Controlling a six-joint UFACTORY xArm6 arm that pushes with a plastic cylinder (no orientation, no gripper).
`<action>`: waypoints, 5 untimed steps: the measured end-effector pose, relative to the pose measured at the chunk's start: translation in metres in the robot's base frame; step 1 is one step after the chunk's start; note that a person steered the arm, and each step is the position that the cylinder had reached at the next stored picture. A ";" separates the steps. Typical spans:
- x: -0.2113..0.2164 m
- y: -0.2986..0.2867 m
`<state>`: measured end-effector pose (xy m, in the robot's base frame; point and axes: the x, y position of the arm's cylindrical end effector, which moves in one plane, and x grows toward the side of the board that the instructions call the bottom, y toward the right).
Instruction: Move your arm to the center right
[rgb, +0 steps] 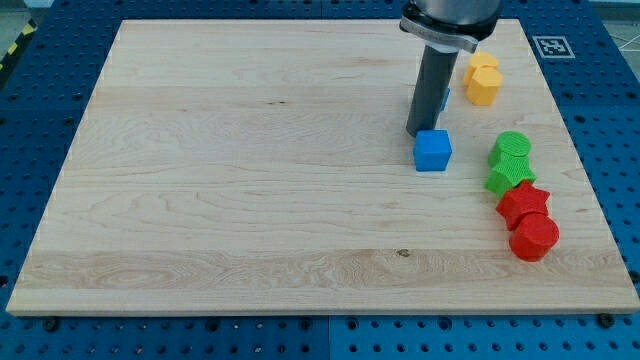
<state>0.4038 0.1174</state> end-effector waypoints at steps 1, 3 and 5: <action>-0.017 0.025; -0.018 0.089; -0.018 0.111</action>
<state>0.3853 0.2280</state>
